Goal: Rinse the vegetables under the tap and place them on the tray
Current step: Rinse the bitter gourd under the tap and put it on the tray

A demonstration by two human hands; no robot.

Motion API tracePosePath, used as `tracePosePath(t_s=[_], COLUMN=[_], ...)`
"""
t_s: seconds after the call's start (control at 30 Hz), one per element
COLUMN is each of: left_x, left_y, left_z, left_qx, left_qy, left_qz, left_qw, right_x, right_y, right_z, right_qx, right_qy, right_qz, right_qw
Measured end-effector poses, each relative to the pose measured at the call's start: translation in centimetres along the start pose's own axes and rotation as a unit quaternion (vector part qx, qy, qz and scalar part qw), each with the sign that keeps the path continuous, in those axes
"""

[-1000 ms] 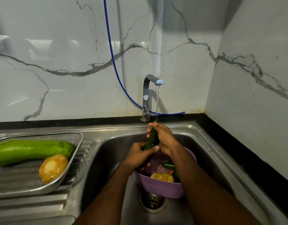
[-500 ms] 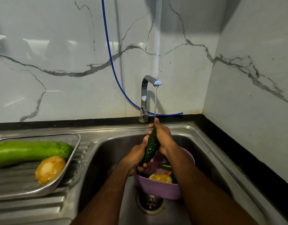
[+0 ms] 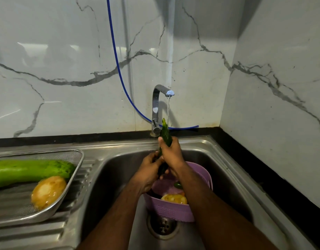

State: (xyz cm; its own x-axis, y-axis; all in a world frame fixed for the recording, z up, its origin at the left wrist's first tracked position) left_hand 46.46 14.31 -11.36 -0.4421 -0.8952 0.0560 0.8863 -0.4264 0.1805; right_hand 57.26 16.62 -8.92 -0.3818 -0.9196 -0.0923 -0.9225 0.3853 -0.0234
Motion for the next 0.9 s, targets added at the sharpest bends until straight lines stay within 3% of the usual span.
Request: tracePosePath(t_s=[0.07, 0.17, 0.27, 0.37, 0.47, 0.57, 0.67, 0.73, 0.8, 0.9], left_x=[0.2, 0.4, 0.3, 0.1, 0.1, 0.0, -0.5, -0.8, -0.9, -0.9], left_y=[0.4, 0.6, 0.7, 0.6, -0.8, -2.2, -2.0, -2.0, -1.9, -1.2], left_z=[-0.9, -2.0, -2.0, -1.6, -1.7, -0.3, 0.8, 0.8, 0.4, -1.0], left_qx=[0.072, 0.146, 0.224, 0.250, 0.165, -0.031, -0.205, -0.287, -0.262, -0.072], left_qy=[-0.054, -0.120, -0.136, -0.129, -0.105, -0.003, 0.105, 0.127, 0.108, 0.021], left_qz=[-0.035, -0.081, -0.099, -0.103, -0.034, 0.062, 0.083, 0.101, 0.102, 0.051], left_qw=[0.995, 0.979, 0.960, 0.954, 0.980, 0.998, 0.970, 0.944, 0.954, 0.996], right_x=[-0.4, -0.4, 0.0, 1.2, 1.5, 0.8, 0.2, 0.0, 0.0, 0.4], right_y=[-0.5, -0.2, 0.5, 2.0, 2.3, 1.3, 0.4, 0.3, 0.5, 1.0], right_z=[0.7, 1.9, 1.9, 0.8, 0.1, 1.2, 1.6, 1.4, 1.6, 1.9], right_qx=[-0.082, -0.244, -0.337, -0.360, -0.343, -0.216, -0.151, -0.150, -0.168, -0.266], right_qy=[0.061, 0.148, 0.155, 0.155, 0.130, 0.144, 0.153, 0.150, 0.153, 0.157], right_qz=[0.007, -0.044, -0.116, -0.208, -0.231, -0.144, -0.059, -0.044, -0.051, -0.104], right_qw=[0.995, 0.957, 0.921, 0.896, 0.901, 0.955, 0.975, 0.976, 0.973, 0.945])
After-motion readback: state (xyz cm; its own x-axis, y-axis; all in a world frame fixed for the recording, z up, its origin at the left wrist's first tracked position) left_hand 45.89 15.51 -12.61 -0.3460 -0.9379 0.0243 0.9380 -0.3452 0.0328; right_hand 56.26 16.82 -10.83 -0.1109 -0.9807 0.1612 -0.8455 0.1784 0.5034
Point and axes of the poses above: each hand's wrist, its own x-axis away from the middle knuckle, its own y-axis out of the palm, z = x × y, the point moved 9 cm from there along -x, towards the middle knuckle, and after that the axes turned 2 degrees about -z, right-handed, at the moved point
